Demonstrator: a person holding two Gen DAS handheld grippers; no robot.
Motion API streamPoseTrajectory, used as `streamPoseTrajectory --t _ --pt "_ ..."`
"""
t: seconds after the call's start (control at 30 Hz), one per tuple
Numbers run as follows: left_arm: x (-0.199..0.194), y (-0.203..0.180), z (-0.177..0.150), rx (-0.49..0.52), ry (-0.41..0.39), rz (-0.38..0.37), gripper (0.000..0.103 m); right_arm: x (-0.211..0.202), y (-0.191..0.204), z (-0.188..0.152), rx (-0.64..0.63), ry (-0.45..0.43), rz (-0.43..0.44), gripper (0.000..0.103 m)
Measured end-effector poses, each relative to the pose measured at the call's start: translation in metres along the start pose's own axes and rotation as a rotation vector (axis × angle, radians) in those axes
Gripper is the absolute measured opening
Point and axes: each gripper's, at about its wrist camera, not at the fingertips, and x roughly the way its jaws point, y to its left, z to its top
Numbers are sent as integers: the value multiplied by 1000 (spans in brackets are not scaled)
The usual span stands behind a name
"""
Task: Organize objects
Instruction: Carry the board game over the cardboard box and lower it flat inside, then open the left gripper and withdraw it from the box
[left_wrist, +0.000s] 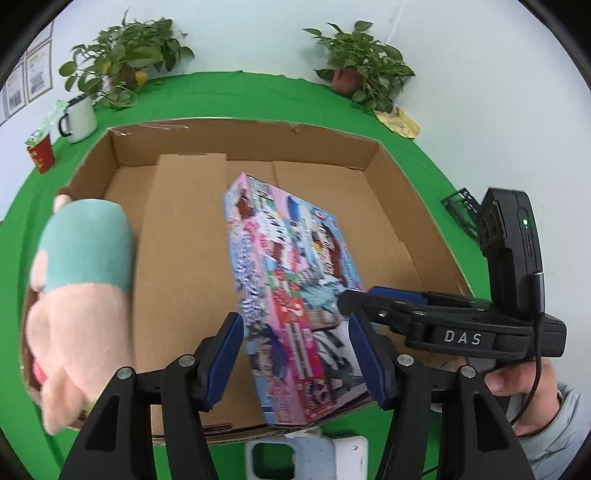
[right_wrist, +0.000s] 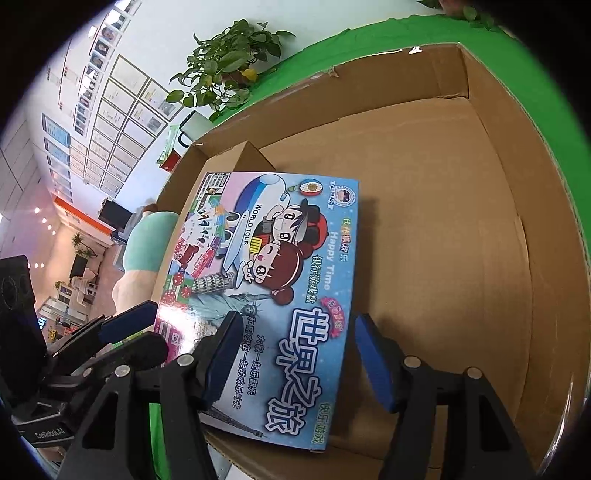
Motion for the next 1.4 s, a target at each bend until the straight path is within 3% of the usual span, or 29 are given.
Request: streamPoseTrajectory --t 0.13,0.23,0.5,0.67,0.77,0.8,0.83,0.9,0.93,1.0,1.17,1.4 --pt "2 -7 -1 28 -12 -35 56 -3 3 -1 -29 -6 -15 64" --pt "9 -6 0 17 22 -73 56 -3 -2 0 -18 -3 -6 66" --pt "2 -3 -6 28 7 -29 57 3 1 0 -33 11 11 68" --pt "-17 -2 -16 52 -40 5 63 10 12 1 -76 15 -32 68" --pt "-35 -2 -26 65 -100 40 72 10 12 1 -84 9 -47 71" --pt "-43 -2 -31 74 -133 61 74 7 13 0 -94 -5 -63 76" --pt "-49 -2 -34 80 -161 84 76 3 14 -1 -108 -31 -107 87" --pt "-69 -3 -45 98 -253 161 90 -10 18 -6 -143 -95 -197 94" --pt "-76 -3 -49 100 -288 188 94 -17 19 -9 -156 -123 -229 103" --pt "-96 -4 -61 99 -390 254 103 -36 23 -19 -181 -206 -318 102" --pt "-134 -3 -81 66 -501 271 103 -78 43 -52 -261 -358 -447 102" --pt "-162 -19 -109 114 -539 258 103 -101 68 -99 -259 -399 -417 102"
